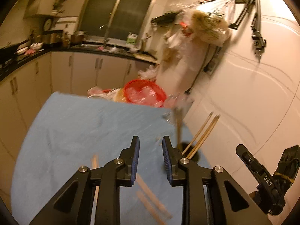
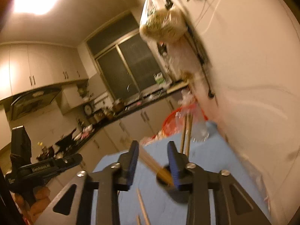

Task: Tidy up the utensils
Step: 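Lower both chopsticks into the holder cup and open both grippers, then return both tools to the towel and grasp one chopstick each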

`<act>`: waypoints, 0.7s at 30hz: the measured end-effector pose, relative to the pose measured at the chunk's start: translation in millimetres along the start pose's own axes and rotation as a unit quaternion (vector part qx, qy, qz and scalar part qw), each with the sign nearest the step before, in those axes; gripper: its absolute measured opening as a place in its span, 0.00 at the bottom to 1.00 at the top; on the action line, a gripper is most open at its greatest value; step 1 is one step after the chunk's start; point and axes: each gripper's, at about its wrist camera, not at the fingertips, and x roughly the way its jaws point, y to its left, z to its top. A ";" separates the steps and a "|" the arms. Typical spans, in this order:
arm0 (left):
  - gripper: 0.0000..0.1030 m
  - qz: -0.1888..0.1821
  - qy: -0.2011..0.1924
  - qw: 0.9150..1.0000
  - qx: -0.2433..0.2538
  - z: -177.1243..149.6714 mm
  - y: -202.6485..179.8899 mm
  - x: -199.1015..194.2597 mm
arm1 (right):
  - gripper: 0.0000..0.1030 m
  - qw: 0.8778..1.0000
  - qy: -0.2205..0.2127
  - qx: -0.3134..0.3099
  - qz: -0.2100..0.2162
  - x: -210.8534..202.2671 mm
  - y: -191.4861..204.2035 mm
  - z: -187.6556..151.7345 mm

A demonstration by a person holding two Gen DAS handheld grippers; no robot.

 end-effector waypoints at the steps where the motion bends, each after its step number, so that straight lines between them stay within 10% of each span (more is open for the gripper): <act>1: 0.25 0.010 0.007 1.000 -0.001 -11.1 10.5 -2.6 | 0.40 1.000 0.014 -0.002 0.003 1.3 1.7 -7.9; 10: 0.25 0.076 0.105 0.989 -0.069 -98.0 100.3 3.1 | 0.45 0.990 0.139 -0.024 0.014 28.3 20.6 -77.8; 21: 0.25 0.088 0.138 0.984 -0.065 -125.0 116.3 6.7 | 0.40 0.955 0.289 -0.051 0.037 80.2 33.4 -126.0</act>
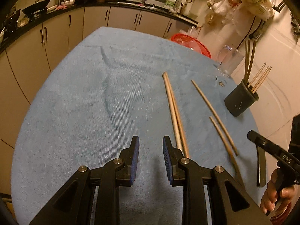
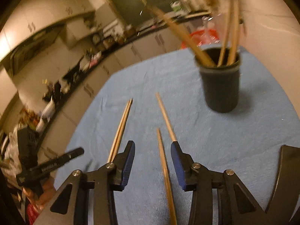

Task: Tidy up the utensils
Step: 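Return both tools to the towel and grasp one chopstick each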

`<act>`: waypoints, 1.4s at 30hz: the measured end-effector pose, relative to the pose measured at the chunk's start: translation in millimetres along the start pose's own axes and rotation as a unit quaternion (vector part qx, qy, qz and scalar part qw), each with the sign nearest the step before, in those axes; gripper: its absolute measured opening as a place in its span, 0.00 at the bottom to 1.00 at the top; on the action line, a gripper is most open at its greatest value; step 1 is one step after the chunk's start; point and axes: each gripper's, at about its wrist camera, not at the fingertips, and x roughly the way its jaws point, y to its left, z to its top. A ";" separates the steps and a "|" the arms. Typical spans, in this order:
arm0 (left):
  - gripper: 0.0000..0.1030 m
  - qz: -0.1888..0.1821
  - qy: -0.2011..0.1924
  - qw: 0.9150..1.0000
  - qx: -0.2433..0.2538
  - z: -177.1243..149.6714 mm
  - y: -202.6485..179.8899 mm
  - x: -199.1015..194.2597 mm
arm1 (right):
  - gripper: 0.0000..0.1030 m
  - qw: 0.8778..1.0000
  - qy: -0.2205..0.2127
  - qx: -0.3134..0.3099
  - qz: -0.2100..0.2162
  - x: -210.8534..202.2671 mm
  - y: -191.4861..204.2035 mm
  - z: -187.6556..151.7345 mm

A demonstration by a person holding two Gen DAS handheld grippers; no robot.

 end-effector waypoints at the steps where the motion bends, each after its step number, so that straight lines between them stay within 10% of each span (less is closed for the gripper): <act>1: 0.25 0.002 0.002 1.000 0.001 -1.5 -0.6 2.9 | 0.37 1.000 0.019 -0.014 -0.004 8.1 3.3 -0.7; 16: 0.25 0.003 0.012 1.000 0.010 5.1 10.8 4.7 | 0.07 0.980 0.121 -0.110 -0.110 86.8 22.0 16.3; 26: 0.24 -0.035 0.083 0.996 -0.007 82.4 -5.2 60.0 | 0.07 0.997 0.062 -0.041 -0.030 54.7 11.4 18.4; 42: 0.14 0.040 0.130 0.991 0.019 138.1 -40.3 132.7 | 0.07 0.999 0.030 -0.015 -0.006 21.3 -5.7 13.9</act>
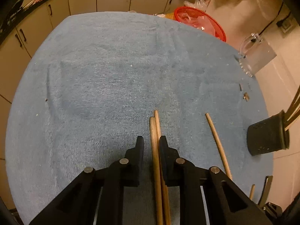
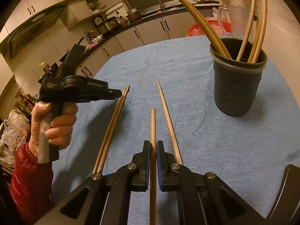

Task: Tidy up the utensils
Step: 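Return both tools to the towel and grasp one chopstick each, then lift the grasped chopsticks upright with both grippers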

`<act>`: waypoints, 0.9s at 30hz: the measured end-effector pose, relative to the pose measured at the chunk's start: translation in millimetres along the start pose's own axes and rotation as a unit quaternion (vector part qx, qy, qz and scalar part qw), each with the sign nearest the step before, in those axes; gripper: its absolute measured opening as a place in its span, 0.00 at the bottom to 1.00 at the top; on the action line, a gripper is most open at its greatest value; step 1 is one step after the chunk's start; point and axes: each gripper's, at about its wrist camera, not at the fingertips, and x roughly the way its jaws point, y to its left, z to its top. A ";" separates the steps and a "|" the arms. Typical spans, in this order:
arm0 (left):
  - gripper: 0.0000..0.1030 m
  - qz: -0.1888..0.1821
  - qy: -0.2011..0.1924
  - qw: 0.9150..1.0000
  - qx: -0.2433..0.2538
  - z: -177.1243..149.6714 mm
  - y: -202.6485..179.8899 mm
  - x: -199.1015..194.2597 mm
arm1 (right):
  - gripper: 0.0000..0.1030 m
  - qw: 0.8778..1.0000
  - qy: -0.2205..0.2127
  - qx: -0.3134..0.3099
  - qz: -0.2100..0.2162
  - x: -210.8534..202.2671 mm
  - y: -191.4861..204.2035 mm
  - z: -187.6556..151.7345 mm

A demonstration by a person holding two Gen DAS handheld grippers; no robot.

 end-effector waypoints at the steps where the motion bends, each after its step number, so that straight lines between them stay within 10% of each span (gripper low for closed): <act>1: 0.14 0.010 -0.001 1.000 0.002 0.3 0.3 0.9 | 0.07 1.000 0.000 0.000 0.001 -1.4 -0.5 0.4; 17: 0.07 0.051 -0.032 0.998 0.002 -19.2 10.8 -11.5 | 0.07 1.000 0.000 -0.001 -0.004 13.5 4.8 10.4; 27: 0.07 0.003 -0.170 0.985 -0.013 -77.4 33.2 -133.1 | 0.07 0.996 -0.086 -0.008 0.006 -33.6 17.2 16.9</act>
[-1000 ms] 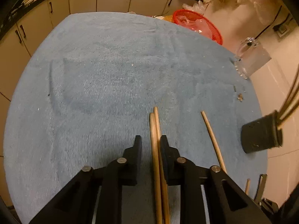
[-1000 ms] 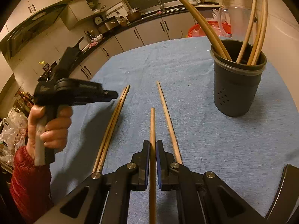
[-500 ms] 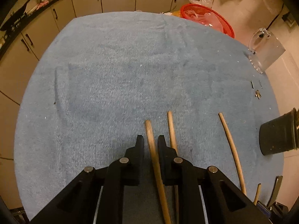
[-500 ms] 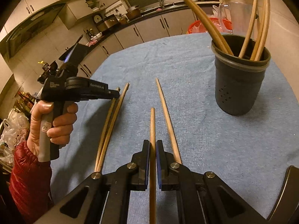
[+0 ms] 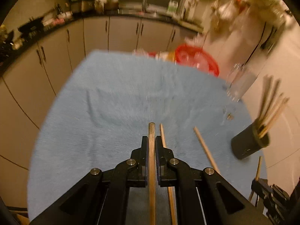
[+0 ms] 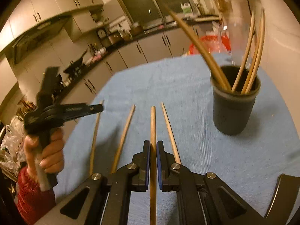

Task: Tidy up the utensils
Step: 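Lift the grasped chopsticks upright with both grippers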

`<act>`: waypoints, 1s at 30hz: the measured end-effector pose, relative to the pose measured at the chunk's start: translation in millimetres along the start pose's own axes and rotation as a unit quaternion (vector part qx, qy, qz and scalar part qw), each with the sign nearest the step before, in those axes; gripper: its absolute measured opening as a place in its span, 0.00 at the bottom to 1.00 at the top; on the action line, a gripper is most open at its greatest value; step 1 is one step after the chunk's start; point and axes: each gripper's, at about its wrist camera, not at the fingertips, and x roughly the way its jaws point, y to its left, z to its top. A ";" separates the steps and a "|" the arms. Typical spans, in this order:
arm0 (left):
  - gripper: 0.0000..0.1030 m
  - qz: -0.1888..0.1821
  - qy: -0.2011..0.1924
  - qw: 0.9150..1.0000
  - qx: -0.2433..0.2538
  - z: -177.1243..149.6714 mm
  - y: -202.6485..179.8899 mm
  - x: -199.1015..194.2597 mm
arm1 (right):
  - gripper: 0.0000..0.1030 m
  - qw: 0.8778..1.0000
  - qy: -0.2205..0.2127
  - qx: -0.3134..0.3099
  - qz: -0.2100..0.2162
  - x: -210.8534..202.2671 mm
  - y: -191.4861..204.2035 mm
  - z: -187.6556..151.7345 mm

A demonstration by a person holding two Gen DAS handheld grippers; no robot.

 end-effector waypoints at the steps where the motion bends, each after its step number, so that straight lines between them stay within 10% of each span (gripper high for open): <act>1: 0.07 -0.002 -0.018 1.000 0.000 -2.6 1.7 -16.6 | 0.07 1.000 -0.015 -0.004 0.002 -7.2 3.1 0.9; 10: 0.07 -0.024 -0.097 0.995 0.009 -28.7 -4.1 -101.7 | 0.07 0.995 -0.098 -0.032 0.010 -50.6 28.8 -5.6; 30: 0.07 -0.051 -0.111 0.992 0.017 -26.7 -27.4 -111.3 | 0.07 0.991 -0.129 -0.031 0.013 -70.1 39.6 -11.6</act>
